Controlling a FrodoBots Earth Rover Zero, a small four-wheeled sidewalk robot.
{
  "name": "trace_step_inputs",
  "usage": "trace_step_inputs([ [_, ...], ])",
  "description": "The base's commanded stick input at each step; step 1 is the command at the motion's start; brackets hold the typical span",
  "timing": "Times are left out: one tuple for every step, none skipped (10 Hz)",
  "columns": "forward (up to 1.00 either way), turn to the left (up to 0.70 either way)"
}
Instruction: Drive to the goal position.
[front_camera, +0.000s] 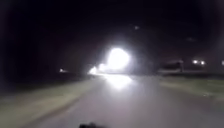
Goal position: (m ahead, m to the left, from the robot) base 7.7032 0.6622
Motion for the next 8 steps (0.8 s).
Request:
trace_step_inputs([
  [1.0, 0.0],
  [1.0, 0.0],
  [1.0, 0.0],
  [1.0, -0.02],
  [1.0, -0.03],
  [1.0, -0.02],
  [1.0, -0.02],
  [1.0, -0.01],
])
